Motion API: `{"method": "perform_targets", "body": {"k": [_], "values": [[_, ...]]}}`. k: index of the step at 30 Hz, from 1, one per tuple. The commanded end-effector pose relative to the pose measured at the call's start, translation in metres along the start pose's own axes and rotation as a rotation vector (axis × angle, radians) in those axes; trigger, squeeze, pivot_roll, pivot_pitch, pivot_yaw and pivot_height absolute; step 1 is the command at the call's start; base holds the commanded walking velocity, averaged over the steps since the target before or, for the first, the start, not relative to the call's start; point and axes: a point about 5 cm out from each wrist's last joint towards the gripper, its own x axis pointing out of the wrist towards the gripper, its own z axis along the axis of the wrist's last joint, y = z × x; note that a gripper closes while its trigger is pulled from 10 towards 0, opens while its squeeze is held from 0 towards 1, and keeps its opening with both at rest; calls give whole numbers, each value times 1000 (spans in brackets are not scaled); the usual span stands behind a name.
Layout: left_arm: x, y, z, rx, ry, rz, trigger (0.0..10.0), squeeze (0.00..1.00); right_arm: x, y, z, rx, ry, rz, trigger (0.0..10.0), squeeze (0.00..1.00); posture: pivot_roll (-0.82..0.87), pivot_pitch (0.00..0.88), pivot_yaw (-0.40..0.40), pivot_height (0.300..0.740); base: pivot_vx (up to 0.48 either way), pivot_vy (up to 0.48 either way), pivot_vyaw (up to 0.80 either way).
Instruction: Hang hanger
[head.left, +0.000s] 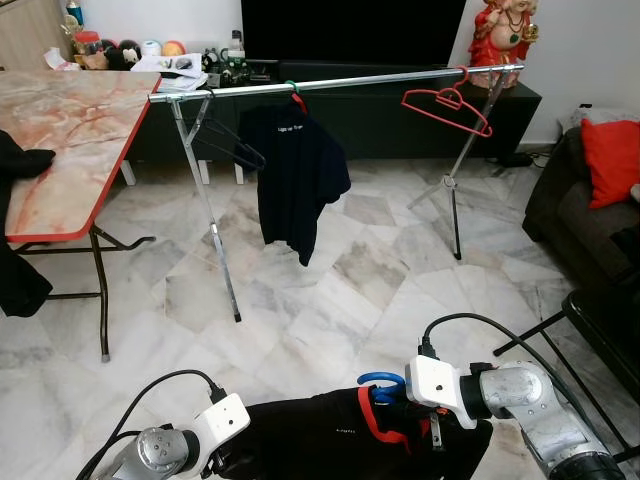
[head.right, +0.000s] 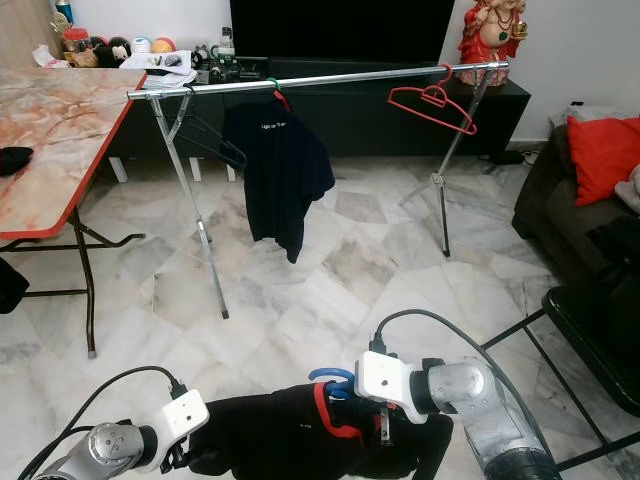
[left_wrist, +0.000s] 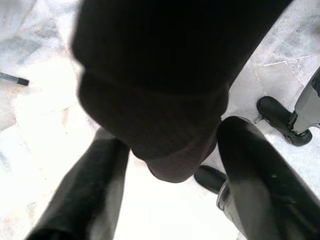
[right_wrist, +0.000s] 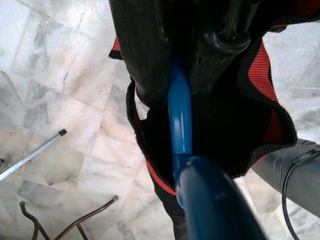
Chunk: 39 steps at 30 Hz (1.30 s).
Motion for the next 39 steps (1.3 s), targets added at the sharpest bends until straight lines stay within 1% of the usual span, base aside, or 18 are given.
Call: {"method": "perform_targets", "body": {"k": [1,16,23,33,36,37,38,39], "values": [[0,1,-1,-14,18,-2,0,0,-1,-3,9,-27,-29,-9,10000,0,8,56,-59,740,0,0,0],[2,3,3,-17,4,16,0,0,0,-3,9,-20,-39,-14,10000,0,7,42,-58,740,0,0,0],[2,3,2,-30,4,21,0,0,3,1,8,-16,-41,-4,10000,0,11,30,-60,740,0,0,0],[-1,3,-6,-16,48,39,0,0,6,1,7,-14,-35,-9,10000,0,16,21,-57,740,0,0,0],[-2,6,-7,-20,52,64,0,0,5,0,7,-14,-31,-15,10000,0,16,21,-57,740,0,0,0],[-3,10,-8,-27,68,103,0,0,4,-1,4,-20,-7,-33,10000,0,16,28,-58,740,0,0,0],[-6,16,-11,-45,90,157,0,0,0,-4,-3,-15,47,-70,10000,0,16,34,-61,740,0,0,0],[-6,19,-11,-52,97,177,0,0,-1,-5,-6,-13,69,-84,10000,0,16,34,-61,740,0,0,0]]}}
